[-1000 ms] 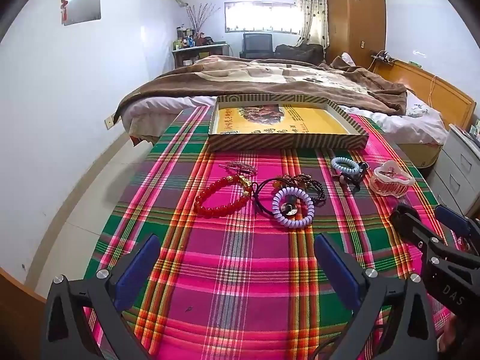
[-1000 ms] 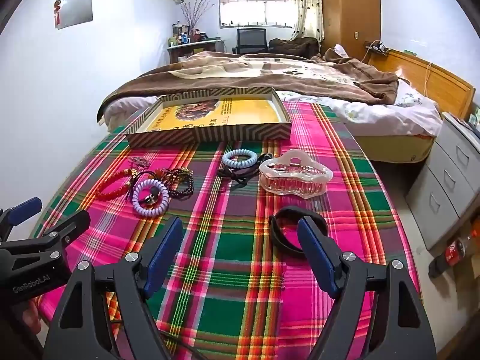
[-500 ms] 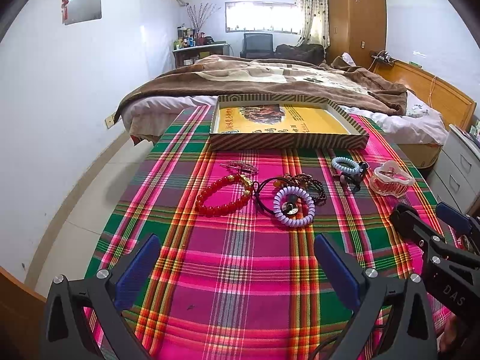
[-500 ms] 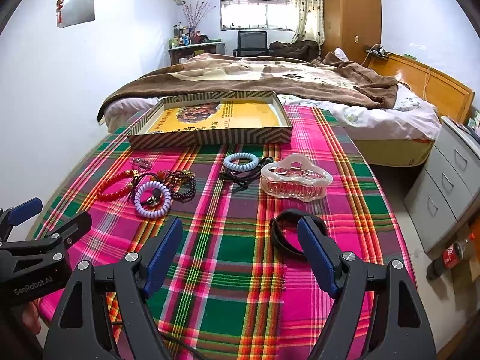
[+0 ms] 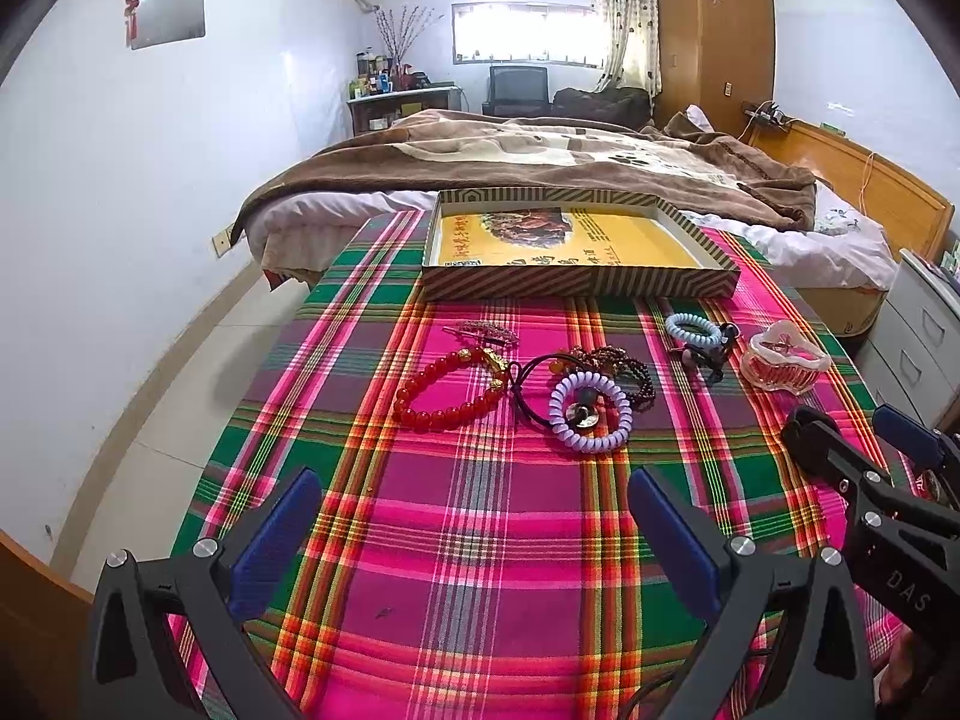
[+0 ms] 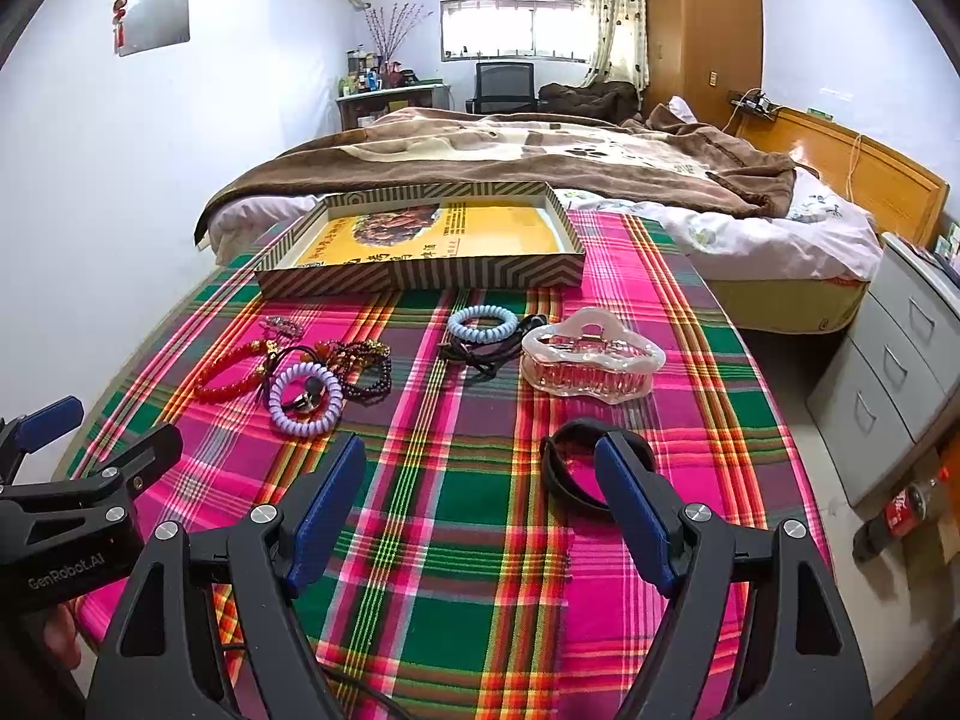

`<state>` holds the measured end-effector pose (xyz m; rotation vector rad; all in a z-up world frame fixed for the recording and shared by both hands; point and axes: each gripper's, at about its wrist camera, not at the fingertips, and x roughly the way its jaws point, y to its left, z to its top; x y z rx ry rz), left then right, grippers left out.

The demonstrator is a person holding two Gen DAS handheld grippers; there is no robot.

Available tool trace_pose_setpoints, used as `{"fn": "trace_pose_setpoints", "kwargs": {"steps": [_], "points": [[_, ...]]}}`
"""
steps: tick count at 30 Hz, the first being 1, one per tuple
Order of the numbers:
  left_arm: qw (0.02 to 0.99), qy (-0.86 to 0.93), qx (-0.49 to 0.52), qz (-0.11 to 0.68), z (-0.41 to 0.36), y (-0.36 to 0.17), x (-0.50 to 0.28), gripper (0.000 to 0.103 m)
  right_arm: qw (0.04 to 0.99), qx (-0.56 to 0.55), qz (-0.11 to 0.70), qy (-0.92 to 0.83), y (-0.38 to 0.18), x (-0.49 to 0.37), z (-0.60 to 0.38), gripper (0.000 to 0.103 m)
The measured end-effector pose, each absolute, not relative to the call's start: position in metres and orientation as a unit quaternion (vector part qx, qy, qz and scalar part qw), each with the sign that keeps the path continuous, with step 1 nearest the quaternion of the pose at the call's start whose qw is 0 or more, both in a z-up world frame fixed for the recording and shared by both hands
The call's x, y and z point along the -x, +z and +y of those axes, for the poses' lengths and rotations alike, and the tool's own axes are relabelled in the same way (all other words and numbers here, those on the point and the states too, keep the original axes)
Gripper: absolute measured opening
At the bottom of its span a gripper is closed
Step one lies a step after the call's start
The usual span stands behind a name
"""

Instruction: Organize jewelry

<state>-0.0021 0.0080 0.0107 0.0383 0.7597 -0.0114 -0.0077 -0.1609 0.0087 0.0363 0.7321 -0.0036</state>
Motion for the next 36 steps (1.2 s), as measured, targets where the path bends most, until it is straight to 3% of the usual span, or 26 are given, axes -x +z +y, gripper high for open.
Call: {"fn": "trace_pose_setpoints", "kwargs": {"steps": [36], "points": [[0.926,-0.005,-0.016,0.378,0.0092,0.0082,0.0021,0.103,0.932,-0.019,0.363,-0.001,0.0048,0.0066,-0.1603,0.079]]}}
